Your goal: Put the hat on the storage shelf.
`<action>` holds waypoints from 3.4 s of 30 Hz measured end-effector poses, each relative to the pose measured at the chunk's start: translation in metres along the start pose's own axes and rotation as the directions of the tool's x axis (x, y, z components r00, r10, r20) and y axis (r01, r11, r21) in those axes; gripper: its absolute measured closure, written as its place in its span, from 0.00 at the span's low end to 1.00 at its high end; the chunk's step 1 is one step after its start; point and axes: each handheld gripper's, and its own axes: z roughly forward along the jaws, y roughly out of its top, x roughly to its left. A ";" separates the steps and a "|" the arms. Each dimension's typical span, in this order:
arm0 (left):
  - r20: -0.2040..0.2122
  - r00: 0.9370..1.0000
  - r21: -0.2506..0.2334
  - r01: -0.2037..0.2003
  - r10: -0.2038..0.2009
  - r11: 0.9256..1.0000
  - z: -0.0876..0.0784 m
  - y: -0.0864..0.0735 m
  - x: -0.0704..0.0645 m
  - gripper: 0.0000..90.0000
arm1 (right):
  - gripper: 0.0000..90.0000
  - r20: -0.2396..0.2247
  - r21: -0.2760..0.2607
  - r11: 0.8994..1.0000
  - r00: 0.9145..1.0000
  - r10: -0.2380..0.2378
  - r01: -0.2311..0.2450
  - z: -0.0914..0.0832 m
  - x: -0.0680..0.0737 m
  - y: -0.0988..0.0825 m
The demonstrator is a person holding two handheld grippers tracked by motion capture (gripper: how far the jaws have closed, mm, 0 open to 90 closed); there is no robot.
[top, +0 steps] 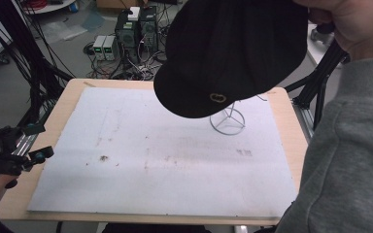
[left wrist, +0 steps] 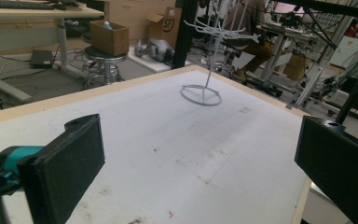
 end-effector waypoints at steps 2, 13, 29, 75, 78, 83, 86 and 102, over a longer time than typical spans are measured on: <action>-0.007 1.000 0.004 0.002 -0.002 1.000 0.000 -0.001 0.002 0.02 | 0.74 -0.005 0.012 1.000 1.000 -0.007 0.007 0.005 -0.006 0.004; -0.035 0.999 0.003 0.009 -0.009 1.000 -0.005 -0.002 0.008 0.02 | 0.74 0.032 0.038 0.999 0.999 -0.016 0.014 0.026 -0.044 0.003; -0.057 0.998 0.013 0.020 -0.020 1.000 -0.006 -0.005 0.012 0.02 | 0.74 0.024 0.162 0.987 1.000 0.001 -0.005 0.047 -0.057 -0.052; -0.065 0.998 -0.020 0.001 -0.003 1.000 -0.016 -0.004 0.011 0.02 | 0.17 0.061 0.334 0.940 0.997 0.056 -0.074 0.068 -0.037 -0.111; -0.058 0.998 -0.023 -0.002 0.000 1.000 -0.016 -0.003 0.010 0.02 | 0.15 0.077 0.319 0.945 0.996 0.053 -0.076 0.065 -0.034 -0.110; -0.048 0.999 -0.029 -0.018 0.017 0.999 -0.017 0.001 0.004 0.02 | 0.14 0.094 0.250 0.964 0.994 0.063 -0.085 0.051 -0.024 -0.111; -0.042 0.999 -0.031 -0.025 0.024 0.999 -0.017 0.001 0.002 0.02 | 0.13 0.087 0.235 0.968 0.993 0.074 -0.092 0.048 -0.019 -0.113; 0.012 0.998 -0.014 -0.069 0.069 0.998 0.000 0.006 -0.014 0.02 | 0.13 0.028 0.118 0.988 0.994 0.102 -0.105 0.021 0.037 -0.143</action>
